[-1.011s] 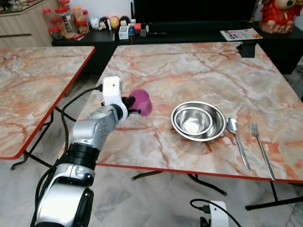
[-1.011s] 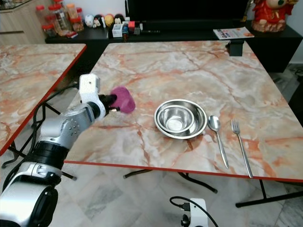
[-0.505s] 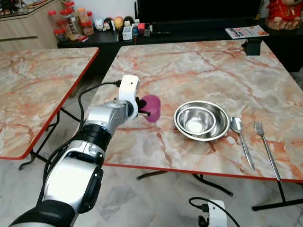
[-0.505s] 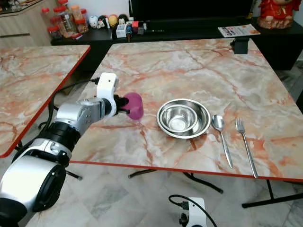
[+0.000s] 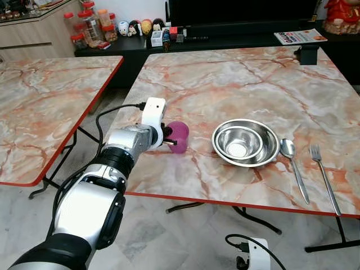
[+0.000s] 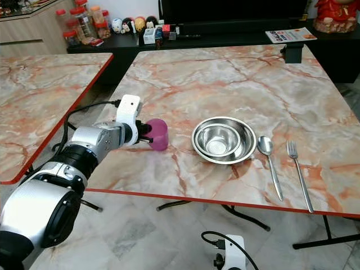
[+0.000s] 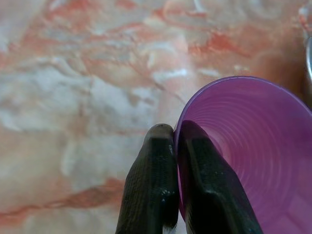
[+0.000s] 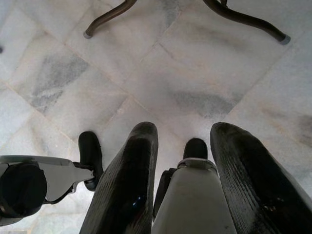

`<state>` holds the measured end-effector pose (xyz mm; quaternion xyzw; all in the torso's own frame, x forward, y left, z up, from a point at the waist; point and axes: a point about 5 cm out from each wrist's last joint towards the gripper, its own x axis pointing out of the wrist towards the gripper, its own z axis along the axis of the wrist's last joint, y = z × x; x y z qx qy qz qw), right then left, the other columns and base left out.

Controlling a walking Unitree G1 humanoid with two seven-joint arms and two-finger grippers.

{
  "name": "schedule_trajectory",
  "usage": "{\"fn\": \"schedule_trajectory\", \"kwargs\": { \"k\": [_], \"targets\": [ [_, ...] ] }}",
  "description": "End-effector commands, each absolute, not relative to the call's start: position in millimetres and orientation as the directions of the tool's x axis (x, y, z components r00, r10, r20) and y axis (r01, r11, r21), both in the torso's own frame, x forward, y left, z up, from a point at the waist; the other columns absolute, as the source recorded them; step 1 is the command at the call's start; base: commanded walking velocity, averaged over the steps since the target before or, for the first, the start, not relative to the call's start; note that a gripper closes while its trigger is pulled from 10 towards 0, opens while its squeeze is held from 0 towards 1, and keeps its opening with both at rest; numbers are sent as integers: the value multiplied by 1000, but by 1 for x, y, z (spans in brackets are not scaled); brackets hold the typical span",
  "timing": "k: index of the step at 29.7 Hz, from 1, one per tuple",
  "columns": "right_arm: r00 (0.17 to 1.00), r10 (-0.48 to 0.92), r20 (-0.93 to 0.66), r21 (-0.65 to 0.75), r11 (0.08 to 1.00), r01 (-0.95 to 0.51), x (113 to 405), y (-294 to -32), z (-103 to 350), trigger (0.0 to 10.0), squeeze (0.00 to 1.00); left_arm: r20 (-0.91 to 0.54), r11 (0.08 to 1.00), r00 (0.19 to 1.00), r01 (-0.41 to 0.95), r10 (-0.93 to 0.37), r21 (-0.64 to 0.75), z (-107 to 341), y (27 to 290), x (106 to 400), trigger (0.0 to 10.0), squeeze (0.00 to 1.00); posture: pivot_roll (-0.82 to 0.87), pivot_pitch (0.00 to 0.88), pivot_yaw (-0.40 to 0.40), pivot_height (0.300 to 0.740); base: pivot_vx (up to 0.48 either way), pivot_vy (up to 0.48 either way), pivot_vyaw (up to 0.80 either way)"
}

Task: Setting the table

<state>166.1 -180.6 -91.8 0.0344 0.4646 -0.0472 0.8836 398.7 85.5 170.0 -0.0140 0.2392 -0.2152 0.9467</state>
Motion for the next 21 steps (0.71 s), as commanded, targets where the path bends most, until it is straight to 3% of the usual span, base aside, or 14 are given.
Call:
{"fn": "schedule_trajectory", "kwargs": {
  "k": [1,12,14,17,18,21],
  "targets": [
    [563,-52,-825,24,992,127,167,-179,-92,10000,0,-425,903,798,403,-427,-149,180,86,402,10000,0,-27,15,129,732,0,0,0],
    [558,-56,-828,27,990,139,164,-178,-93,10000,0,-415,889,788,431,-455,-157,182,81,403,10000,0,-34,10,138,732,0,0,0],
    [558,-57,-828,27,990,141,164,-179,-93,10000,0,-413,888,787,432,-457,-158,182,81,403,10000,59,-33,10,139,732,0,0,0],
    [559,-57,-827,27,990,142,164,-178,-93,10000,0,-413,885,785,439,-461,-154,182,81,403,10000,59,-33,11,139,732,0,0,0],
    [559,-57,-827,27,990,141,165,-178,-93,10000,0,-414,885,784,441,-462,-153,181,81,403,10000,820,-33,12,139,732,0,0,0],
    [560,-57,-826,28,989,142,165,-178,-93,10000,0,-415,885,784,440,-462,-152,181,81,403,10000,827,-32,10,139,732,0,0,0]
  ]
}}
